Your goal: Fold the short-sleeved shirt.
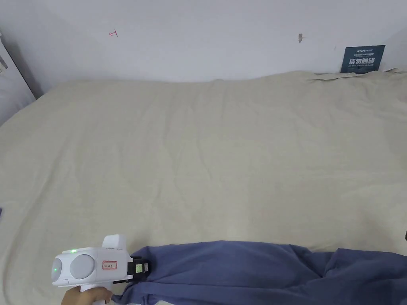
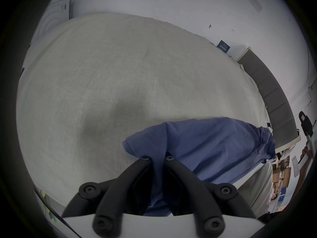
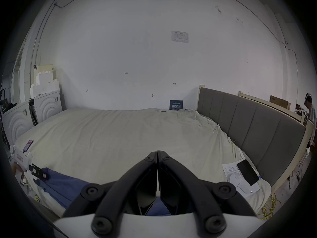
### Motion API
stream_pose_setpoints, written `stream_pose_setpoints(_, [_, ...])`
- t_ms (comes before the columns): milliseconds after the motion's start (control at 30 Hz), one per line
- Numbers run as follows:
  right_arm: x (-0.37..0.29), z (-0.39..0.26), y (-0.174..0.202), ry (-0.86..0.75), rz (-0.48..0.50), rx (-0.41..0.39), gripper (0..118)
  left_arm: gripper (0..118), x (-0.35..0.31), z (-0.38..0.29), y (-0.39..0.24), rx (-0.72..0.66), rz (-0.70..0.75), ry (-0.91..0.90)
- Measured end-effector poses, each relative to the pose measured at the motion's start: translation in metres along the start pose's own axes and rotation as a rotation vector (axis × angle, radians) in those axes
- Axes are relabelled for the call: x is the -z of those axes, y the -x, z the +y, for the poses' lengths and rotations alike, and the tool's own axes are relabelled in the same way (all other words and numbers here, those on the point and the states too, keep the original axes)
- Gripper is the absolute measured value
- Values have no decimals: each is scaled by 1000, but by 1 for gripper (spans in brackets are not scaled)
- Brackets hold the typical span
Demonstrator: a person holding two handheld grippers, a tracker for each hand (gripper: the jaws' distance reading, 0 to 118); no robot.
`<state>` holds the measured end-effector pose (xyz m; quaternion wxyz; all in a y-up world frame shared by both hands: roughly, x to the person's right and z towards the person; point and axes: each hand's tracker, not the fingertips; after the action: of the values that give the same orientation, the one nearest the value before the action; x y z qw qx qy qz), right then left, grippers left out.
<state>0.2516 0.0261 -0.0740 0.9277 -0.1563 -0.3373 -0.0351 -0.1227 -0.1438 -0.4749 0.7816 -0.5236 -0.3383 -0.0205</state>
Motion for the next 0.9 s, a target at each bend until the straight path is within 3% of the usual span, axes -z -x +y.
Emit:
stream_pose_setpoints(433, [-2, 2, -12, -16, -2, 13, 0, 1, -57, 35, 7, 89, 95, -4])
stream_pose_setpoints(667, [-4, 2, -14, -25, 9, 22, 0, 1, -85, 39, 29, 36, 191, 6])
stream_pose_setpoints(833, [-7, 2, -15, -32, 15, 20, 0, 1, -93, 42, -10, 39, 192, 6])
stream_pose_setpoints(900, [-9, 2, -17, -34, 17, 25, 0, 1, -94, 45, -37, 66, 128, 17])
